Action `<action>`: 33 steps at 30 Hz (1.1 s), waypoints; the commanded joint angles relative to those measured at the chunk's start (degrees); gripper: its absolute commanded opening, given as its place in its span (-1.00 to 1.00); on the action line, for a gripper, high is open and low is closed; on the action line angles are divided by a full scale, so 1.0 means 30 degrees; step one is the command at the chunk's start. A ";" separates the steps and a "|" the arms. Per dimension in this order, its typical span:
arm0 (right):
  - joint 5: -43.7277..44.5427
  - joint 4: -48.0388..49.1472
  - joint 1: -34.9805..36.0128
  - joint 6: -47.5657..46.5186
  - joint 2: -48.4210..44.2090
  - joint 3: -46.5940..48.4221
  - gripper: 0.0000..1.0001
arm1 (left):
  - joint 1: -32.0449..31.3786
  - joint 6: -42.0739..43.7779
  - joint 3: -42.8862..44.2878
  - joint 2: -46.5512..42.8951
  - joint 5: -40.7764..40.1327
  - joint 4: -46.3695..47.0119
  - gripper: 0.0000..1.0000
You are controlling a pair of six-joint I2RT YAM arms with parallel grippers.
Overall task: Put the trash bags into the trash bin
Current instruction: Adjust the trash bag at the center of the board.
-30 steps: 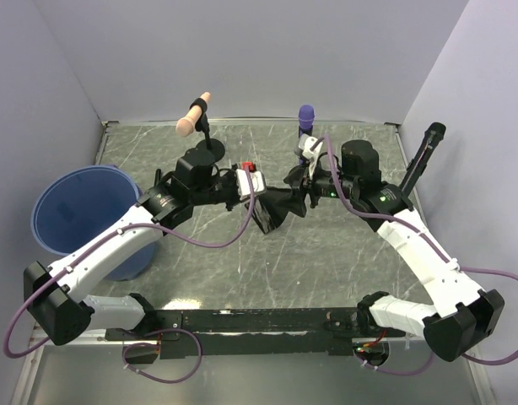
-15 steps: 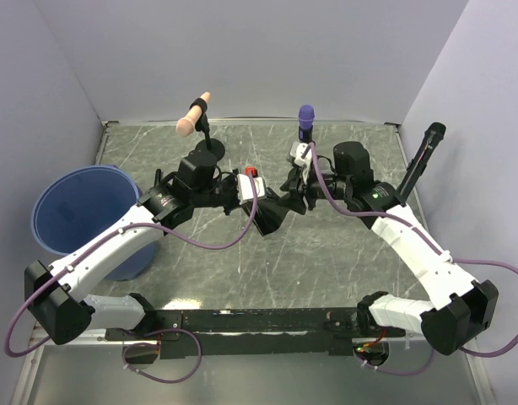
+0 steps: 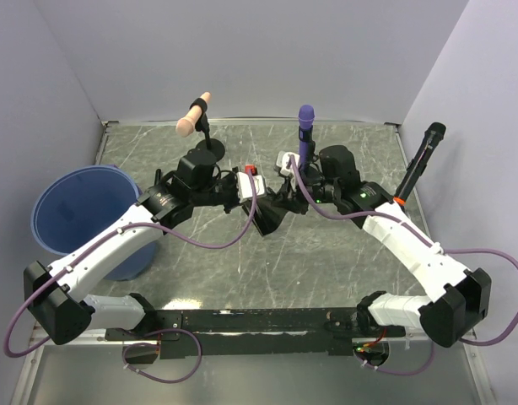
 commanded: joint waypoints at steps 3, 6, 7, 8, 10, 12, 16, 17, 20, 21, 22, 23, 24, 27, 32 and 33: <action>-0.1678 -0.0538 0.0306 -0.1312 0.0324 0.2295 -1.00 | -0.0099 0.0156 0.0105 -0.0491 0.0429 0.1498 -0.99; -0.2944 -0.1006 0.0482 -0.1281 0.0382 0.4111 -1.00 | -0.0303 0.0945 -0.0598 -0.0316 -0.0941 0.2988 -0.99; -0.2830 -0.1443 0.0686 -0.1515 0.0586 0.4350 -1.00 | -0.0420 0.1471 -0.0629 -0.0345 -0.1266 0.3400 -0.99; -0.2538 -0.1621 0.0746 -0.1865 0.0675 0.4265 -1.00 | -0.0421 0.1708 -0.0572 -0.0490 -0.1559 0.3868 -0.99; -0.1400 -0.1945 0.0775 -0.2597 0.0880 0.3303 -1.00 | -0.0421 0.1827 -0.0076 -0.0783 -0.1709 0.4719 -0.99; -0.0139 -0.1858 0.0775 -0.3387 0.1056 0.1927 -1.00 | -0.0392 0.2236 0.0248 -0.1192 -0.1068 0.5190 -0.99; 0.0162 -0.1858 0.0805 -0.2898 0.1348 0.2297 -1.00 | -0.0480 0.3524 0.0192 -0.1283 -0.0157 0.4170 -0.99; -0.0188 -0.1887 0.0805 -0.2372 0.1436 0.3375 -1.00 | -0.0480 0.3875 -0.0070 -0.1195 -0.0156 0.3760 -0.99; -0.0748 -0.1537 0.0776 -0.0935 0.1671 0.5664 -1.00 | -0.0451 0.4346 -0.0658 -0.0990 0.0019 0.3025 -0.99; -0.0806 -0.1448 0.0775 -0.0786 0.1730 0.5990 -1.00 | -0.0451 0.4347 -0.0659 -0.0960 -0.0067 0.3169 -0.99; -0.0778 -0.1534 0.0804 -0.0843 0.1846 0.6138 -1.00 | -0.0451 0.4260 -0.0601 -0.0960 -0.0068 0.3460 -0.99; -0.0633 -0.1680 0.0805 -0.1017 0.1963 0.5994 -1.00 | -0.0480 0.4375 -0.0397 -0.0931 -0.0068 0.3695 -0.99; -0.0283 -0.1798 0.0805 -0.1193 0.2081 0.5587 -1.00 | -0.0451 0.4551 -0.0163 -0.0844 0.0019 0.3900 -0.99; -0.1237 -0.4801 0.0834 -0.1954 0.3307 0.7065 -1.00 | -0.0480 0.5222 0.0949 -0.0259 0.0137 0.4050 -0.99; -0.2889 -0.5754 0.0951 -0.1808 0.4102 1.0793 -1.00 | -0.0480 0.8267 0.1305 0.0652 -0.0683 0.3169 -0.99; -0.2162 -0.5841 0.1038 -0.1868 0.4393 1.0914 -1.00 | -0.0509 0.8447 0.1217 0.0564 -0.0509 0.3373 -0.99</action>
